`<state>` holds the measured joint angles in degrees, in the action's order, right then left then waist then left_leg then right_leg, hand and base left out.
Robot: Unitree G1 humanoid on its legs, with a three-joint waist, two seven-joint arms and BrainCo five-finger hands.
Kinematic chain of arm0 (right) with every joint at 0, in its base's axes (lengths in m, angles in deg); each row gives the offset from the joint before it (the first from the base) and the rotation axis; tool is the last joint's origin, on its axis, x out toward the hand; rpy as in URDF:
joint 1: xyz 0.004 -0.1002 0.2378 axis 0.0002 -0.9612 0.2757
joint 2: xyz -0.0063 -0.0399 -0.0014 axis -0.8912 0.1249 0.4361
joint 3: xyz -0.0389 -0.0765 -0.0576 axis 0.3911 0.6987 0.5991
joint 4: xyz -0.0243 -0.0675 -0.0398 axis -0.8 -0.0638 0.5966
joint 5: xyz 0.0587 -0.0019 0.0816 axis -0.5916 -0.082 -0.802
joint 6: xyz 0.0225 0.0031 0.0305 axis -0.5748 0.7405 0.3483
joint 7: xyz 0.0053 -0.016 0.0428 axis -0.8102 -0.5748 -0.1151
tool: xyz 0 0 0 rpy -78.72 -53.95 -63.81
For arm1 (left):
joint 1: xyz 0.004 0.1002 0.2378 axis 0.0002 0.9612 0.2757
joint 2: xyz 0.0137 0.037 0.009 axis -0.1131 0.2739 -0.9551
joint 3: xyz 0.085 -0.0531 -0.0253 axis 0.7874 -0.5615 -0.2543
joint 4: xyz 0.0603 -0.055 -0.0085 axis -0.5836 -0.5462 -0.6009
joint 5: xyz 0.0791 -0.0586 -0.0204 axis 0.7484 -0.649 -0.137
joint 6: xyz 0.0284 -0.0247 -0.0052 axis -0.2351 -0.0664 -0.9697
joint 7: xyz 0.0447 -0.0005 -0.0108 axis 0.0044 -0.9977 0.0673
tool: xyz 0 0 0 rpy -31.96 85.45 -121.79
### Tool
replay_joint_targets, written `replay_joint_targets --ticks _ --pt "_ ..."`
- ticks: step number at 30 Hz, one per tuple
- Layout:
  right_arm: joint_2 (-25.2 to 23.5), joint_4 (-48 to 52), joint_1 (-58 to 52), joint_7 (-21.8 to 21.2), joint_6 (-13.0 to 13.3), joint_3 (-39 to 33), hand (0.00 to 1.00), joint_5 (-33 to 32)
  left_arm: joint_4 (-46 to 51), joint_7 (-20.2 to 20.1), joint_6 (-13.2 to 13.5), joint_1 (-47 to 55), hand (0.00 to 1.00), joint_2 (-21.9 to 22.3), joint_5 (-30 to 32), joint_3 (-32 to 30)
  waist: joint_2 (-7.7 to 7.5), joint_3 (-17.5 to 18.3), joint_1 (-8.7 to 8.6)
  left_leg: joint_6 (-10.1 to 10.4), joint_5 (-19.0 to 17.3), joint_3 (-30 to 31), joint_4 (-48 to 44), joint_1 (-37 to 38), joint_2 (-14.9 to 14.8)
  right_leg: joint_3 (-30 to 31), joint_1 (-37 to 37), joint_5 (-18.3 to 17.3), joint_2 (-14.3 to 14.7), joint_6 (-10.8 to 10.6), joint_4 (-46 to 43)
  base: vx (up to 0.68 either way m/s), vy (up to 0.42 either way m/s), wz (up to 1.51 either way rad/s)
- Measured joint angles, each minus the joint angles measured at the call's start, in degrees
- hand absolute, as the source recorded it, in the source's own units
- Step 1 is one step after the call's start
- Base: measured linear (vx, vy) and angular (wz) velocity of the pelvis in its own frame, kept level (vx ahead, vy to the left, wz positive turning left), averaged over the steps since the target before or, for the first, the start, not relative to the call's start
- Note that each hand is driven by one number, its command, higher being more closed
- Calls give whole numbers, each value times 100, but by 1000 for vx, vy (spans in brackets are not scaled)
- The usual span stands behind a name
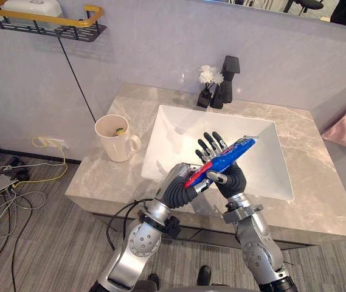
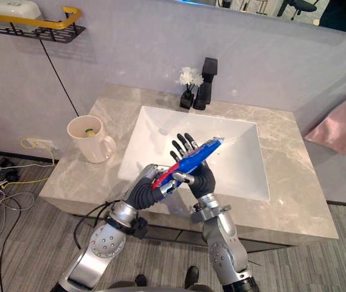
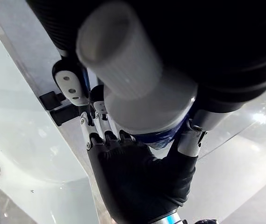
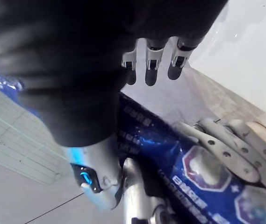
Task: Organize washtable
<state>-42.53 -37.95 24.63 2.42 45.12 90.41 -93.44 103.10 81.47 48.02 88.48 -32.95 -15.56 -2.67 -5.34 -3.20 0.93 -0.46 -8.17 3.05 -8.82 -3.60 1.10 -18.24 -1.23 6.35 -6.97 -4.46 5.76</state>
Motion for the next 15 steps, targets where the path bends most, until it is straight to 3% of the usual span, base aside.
replay_joint_targets --ticks 14,15 --pt "-133 -1 259 243 13 114 100 -81 -434 71 77 1 100 222 -254 175 -20 133 2 1 31 2 52 7 -1 -9 -9 0 -2 0 0 0 0 0" --pt "-132 0 259 242 13 115 100 -68 -446 69 78 1 0 225 -267 181 -20 133 2 3 38 2 61 11 -2 -9 -10 0 -1 -1 0 0 0 0"
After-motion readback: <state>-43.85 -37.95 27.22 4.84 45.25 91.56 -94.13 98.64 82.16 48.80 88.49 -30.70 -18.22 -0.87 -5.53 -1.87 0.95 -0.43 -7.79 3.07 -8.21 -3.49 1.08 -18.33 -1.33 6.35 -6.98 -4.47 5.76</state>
